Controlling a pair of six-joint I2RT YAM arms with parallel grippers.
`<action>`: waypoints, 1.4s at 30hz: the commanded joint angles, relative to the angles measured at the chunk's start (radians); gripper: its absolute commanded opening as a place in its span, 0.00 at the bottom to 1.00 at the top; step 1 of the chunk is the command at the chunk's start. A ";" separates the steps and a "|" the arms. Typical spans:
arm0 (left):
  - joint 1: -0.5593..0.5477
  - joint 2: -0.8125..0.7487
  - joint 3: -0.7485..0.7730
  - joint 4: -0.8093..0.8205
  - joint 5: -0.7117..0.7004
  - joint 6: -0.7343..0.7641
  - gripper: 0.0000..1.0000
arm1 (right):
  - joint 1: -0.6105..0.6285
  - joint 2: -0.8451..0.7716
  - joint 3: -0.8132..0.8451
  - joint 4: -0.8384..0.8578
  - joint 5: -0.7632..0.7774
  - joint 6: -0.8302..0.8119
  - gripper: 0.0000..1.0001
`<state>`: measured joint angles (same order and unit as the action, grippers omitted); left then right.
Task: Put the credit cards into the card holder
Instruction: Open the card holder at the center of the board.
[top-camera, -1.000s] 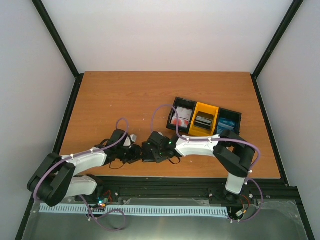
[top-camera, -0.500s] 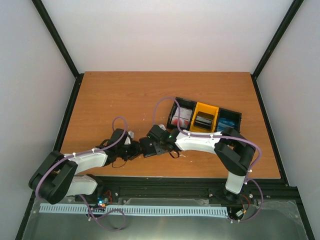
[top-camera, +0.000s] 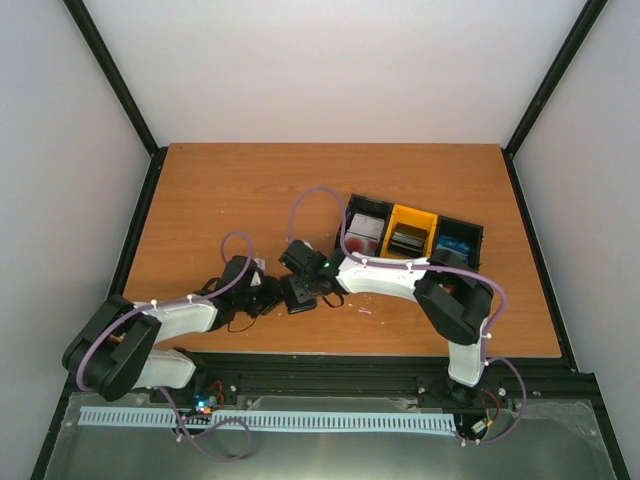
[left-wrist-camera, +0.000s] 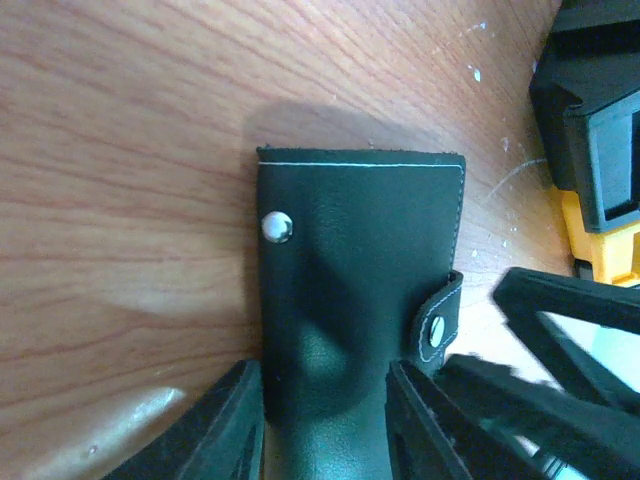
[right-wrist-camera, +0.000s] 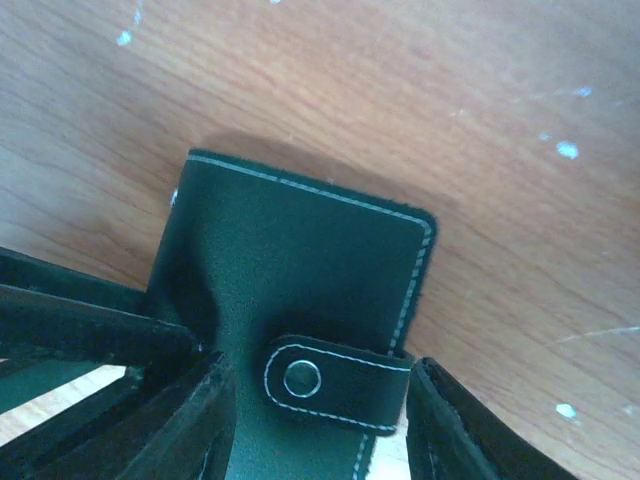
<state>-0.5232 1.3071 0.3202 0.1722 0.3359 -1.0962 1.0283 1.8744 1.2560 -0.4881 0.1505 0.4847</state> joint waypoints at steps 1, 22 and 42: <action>-0.006 0.061 -0.050 -0.077 -0.052 -0.042 0.34 | 0.008 0.048 0.013 0.030 -0.046 -0.015 0.47; -0.006 0.094 -0.056 -0.102 -0.096 -0.051 0.24 | 0.009 0.082 -0.023 0.056 -0.004 0.033 0.23; -0.006 0.099 -0.066 -0.123 -0.126 -0.047 0.24 | -0.067 -0.089 -0.172 0.265 -0.191 0.118 0.03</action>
<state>-0.5232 1.3575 0.3027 0.2382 0.3157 -1.1458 0.9951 1.8549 1.1339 -0.3004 0.0742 0.5541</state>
